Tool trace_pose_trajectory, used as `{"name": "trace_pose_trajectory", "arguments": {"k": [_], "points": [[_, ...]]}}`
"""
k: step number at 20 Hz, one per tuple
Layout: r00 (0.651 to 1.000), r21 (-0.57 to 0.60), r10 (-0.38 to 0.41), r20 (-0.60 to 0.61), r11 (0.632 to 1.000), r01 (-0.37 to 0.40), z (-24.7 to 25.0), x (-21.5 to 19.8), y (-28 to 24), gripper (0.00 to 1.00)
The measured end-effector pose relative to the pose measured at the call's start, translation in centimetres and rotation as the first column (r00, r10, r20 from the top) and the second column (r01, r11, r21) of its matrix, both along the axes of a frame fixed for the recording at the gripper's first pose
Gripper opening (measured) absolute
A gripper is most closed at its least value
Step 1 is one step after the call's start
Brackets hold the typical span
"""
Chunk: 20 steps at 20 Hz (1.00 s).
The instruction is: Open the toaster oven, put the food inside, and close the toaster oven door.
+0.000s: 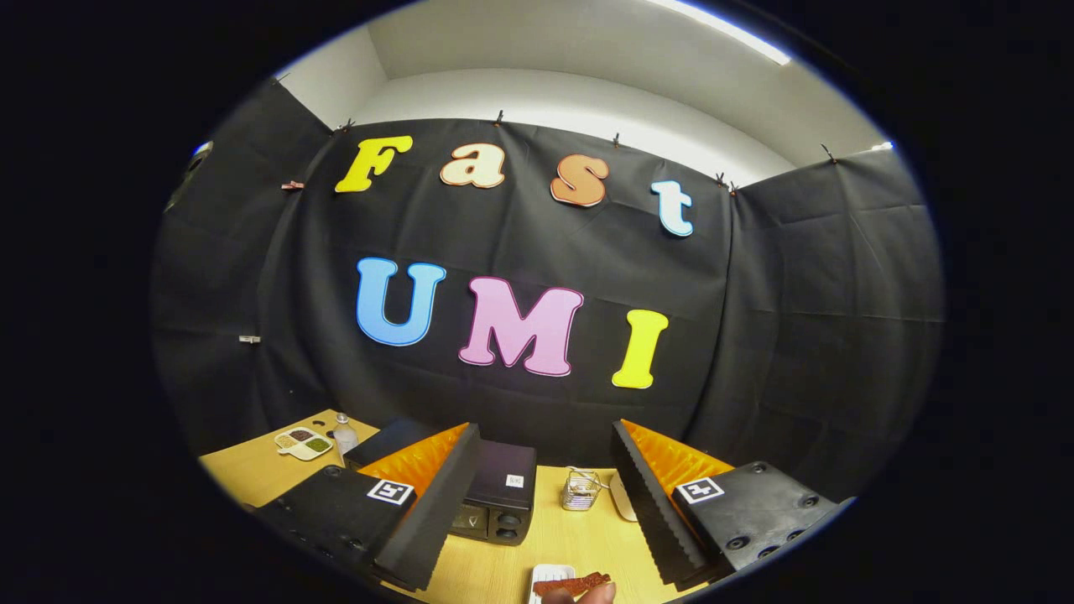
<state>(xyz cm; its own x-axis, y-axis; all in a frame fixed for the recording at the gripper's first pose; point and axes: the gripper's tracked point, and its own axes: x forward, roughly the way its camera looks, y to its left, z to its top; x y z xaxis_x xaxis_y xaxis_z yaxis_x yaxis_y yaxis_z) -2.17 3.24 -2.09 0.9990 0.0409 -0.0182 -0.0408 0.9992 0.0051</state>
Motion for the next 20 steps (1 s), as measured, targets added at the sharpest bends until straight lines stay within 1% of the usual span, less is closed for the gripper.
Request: {"name": "trace_pose_trajectory", "arguments": {"k": [5, 11, 15, 20], "points": [[0.999, 0.034, 0.044, -0.011, 0.998, -0.043, -1.3, 1.5, 3.1, 0.97], [0.993, 0.104, 0.114, -0.044, 0.989, -0.109, -4.2, 4.7, 10.2, 0.97], [0.990, 0.131, 0.121, -0.066, 0.985, -0.112, -7.8, 6.8, 14.6, 0.97], [0.984, 0.098, 0.121, -0.128, 0.989, -0.109, -12.5, 8.8, 18.6, 0.97]]}}
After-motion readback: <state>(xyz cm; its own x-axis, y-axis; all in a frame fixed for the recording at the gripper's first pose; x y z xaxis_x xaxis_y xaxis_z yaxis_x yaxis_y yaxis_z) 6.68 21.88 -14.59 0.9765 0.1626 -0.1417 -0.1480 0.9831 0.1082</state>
